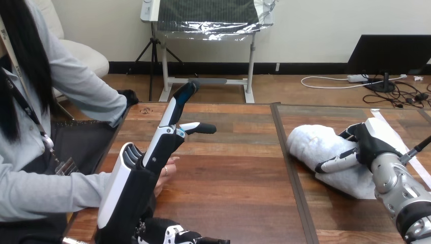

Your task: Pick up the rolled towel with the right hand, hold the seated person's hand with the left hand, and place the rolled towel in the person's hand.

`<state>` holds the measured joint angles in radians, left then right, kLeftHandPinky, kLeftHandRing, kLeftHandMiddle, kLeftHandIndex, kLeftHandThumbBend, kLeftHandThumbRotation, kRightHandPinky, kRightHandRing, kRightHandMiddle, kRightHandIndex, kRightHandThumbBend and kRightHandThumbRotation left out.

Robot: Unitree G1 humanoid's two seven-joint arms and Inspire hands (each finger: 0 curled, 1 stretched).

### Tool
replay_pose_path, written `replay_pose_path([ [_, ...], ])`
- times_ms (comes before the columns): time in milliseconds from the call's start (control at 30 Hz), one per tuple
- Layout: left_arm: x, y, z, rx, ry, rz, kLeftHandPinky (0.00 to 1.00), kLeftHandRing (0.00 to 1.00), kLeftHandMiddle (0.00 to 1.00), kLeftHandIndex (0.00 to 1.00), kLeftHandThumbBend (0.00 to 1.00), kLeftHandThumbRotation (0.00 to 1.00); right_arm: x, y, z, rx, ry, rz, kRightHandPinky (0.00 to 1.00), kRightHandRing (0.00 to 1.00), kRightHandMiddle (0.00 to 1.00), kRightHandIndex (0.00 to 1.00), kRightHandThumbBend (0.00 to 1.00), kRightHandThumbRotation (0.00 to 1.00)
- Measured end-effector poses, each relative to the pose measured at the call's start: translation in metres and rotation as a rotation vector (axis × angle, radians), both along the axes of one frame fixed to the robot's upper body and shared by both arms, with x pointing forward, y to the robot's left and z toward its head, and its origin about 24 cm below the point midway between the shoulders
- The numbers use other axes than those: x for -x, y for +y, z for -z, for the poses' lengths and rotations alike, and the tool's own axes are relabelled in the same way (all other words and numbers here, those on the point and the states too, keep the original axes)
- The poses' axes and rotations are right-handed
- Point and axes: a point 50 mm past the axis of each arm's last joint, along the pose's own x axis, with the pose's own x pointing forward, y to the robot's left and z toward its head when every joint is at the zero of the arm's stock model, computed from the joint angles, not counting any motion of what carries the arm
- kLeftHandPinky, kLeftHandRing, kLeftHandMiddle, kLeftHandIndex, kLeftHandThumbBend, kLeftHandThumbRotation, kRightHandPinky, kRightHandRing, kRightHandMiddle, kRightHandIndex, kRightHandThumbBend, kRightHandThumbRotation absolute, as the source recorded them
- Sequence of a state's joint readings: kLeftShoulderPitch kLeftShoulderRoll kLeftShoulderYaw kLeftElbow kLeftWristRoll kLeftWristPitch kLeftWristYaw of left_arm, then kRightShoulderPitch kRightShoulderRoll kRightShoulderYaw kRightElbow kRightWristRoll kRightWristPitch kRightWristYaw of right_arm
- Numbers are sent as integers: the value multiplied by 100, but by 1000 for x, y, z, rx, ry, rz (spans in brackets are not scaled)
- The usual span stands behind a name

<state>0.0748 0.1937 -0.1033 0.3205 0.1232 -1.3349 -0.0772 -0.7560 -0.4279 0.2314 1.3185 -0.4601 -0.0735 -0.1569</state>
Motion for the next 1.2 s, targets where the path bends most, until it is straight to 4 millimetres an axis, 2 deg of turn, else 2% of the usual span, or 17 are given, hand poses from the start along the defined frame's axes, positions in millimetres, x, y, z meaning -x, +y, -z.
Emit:
replay_pose_path([
  [433, 0, 0, 0, 4, 1, -1, 76, 100, 100, 100, 100, 59, 1, 0, 1, -106, -43, 59, 49, 56, 59, 52, 83, 0],
  [833, -1, 1, 0, 13, 7, -1, 77, 100, 100, 99, 100, 57, 7, 4, 7, -102, -121, 60, 48, 52, 54, 51, 85, 0],
  [1200, -1, 3, 0, 6, 10, -3, 71, 98, 100, 99, 100, 59, 13, 12, 14, -127, -191, 21, 53, 58, 58, 49, 85, 0],
])
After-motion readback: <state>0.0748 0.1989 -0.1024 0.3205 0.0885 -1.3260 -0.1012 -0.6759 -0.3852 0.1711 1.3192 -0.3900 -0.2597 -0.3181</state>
